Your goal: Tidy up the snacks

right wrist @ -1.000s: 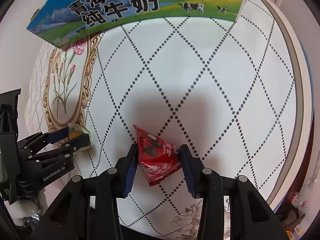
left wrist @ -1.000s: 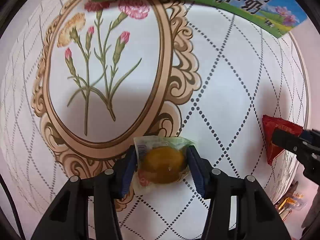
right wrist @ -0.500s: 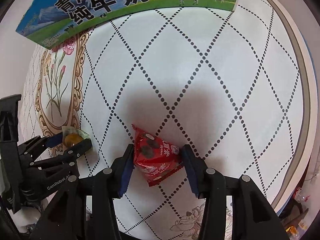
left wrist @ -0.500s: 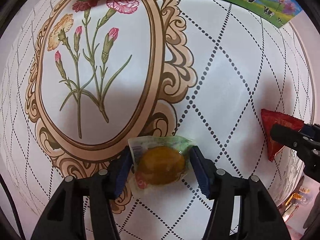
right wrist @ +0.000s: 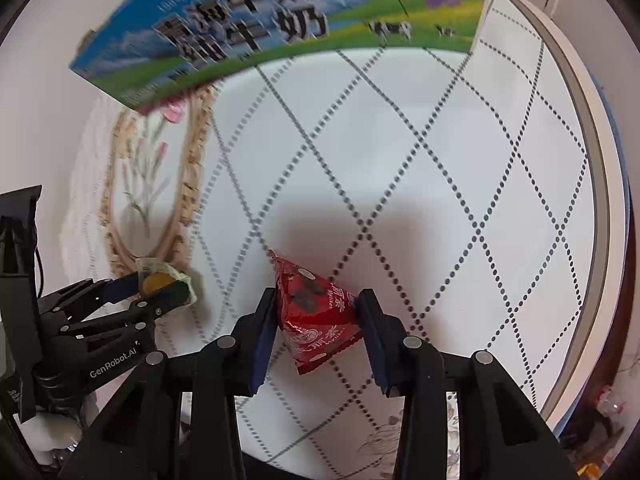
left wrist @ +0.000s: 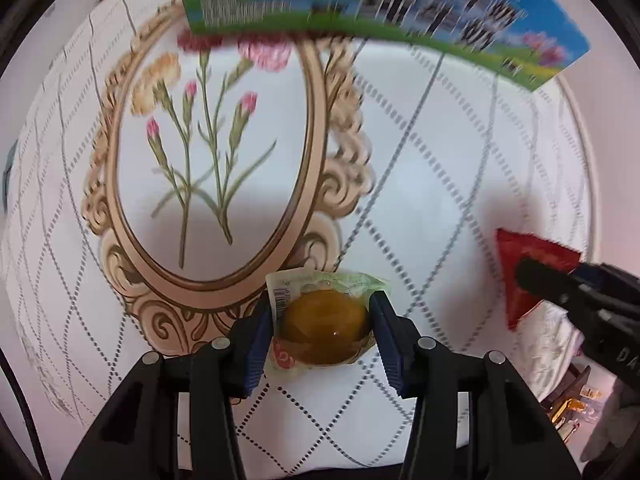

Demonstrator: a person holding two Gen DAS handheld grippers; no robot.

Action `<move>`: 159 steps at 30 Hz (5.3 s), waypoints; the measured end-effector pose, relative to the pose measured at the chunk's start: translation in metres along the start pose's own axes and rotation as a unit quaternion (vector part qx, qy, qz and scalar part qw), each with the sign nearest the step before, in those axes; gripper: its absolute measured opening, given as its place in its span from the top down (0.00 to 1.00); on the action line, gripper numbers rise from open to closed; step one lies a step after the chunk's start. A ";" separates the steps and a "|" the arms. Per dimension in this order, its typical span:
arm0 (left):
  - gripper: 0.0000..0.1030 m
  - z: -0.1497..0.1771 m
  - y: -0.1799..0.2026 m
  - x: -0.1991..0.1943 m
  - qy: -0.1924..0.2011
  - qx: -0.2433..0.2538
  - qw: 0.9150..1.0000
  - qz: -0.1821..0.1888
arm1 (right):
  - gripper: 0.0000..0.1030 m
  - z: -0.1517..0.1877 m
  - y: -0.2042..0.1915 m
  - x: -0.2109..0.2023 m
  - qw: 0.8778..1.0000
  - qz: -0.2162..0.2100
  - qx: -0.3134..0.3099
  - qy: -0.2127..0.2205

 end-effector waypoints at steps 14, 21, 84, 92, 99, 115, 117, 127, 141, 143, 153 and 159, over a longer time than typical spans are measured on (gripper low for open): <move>0.56 -0.112 0.064 -0.131 0.101 0.053 0.991 0.075 | 0.59 -0.073 0.009 -0.131 0.988 -0.080 0.016 0.128; 0.56 -0.201 0.049 -0.128 0.091 0.055 0.994 0.025 | 0.59 -0.163 0.030 -0.162 0.984 -0.028 0.010 0.174; 0.10 -0.032 0.075 -0.248 0.296 0.059 0.951 -0.062 | 0.00 -0.028 0.033 -0.289 0.944 0.109 0.026 0.309; 0.00 0.006 0.081 -0.275 0.325 0.055 0.942 -0.061 | 0.00 0.027 0.026 -0.334 0.928 0.111 0.021 0.355; 0.00 0.031 0.088 -0.295 0.352 0.061 0.931 -0.075 | 0.00 0.053 0.022 -0.353 0.923 0.107 0.020 0.369; 0.00 0.010 0.079 -0.267 0.349 0.040 0.932 -0.090 | 0.00 0.043 0.037 -0.336 0.923 0.111 0.035 0.368; 0.00 0.002 0.075 -0.261 0.347 0.036 0.932 -0.096 | 0.00 0.036 0.040 -0.327 0.925 0.110 0.041 0.362; 0.00 -0.033 0.061 -0.234 0.337 0.031 0.933 -0.120 | 0.00 -0.003 0.040 -0.295 0.923 0.124 0.052 0.359; 0.00 -0.055 0.066 -0.215 0.322 0.044 0.938 -0.125 | 0.00 -0.037 0.038 -0.266 0.928 0.132 0.053 0.345; 0.00 -0.055 0.066 -0.215 0.323 0.044 0.937 -0.124 | 0.00 -0.039 0.038 -0.266 0.927 0.132 0.053 0.346; 0.00 -0.057 0.067 -0.216 0.324 0.044 0.937 -0.122 | 0.00 -0.042 0.040 -0.260 0.931 0.125 0.056 0.338; 0.00 -0.056 0.069 -0.217 0.325 0.044 0.937 -0.121 | 0.00 -0.042 0.041 -0.258 0.930 0.130 0.055 0.339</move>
Point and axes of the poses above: each gripper's, at about its wrist camera, not at the fingertips, and x roughly the way its jaws point, y to its right, z to its underside, the point moved 1 cm from there along x, roughly the way its jaws point, and after that the axes turned 12 degrees about z, right-handed, at the moved point
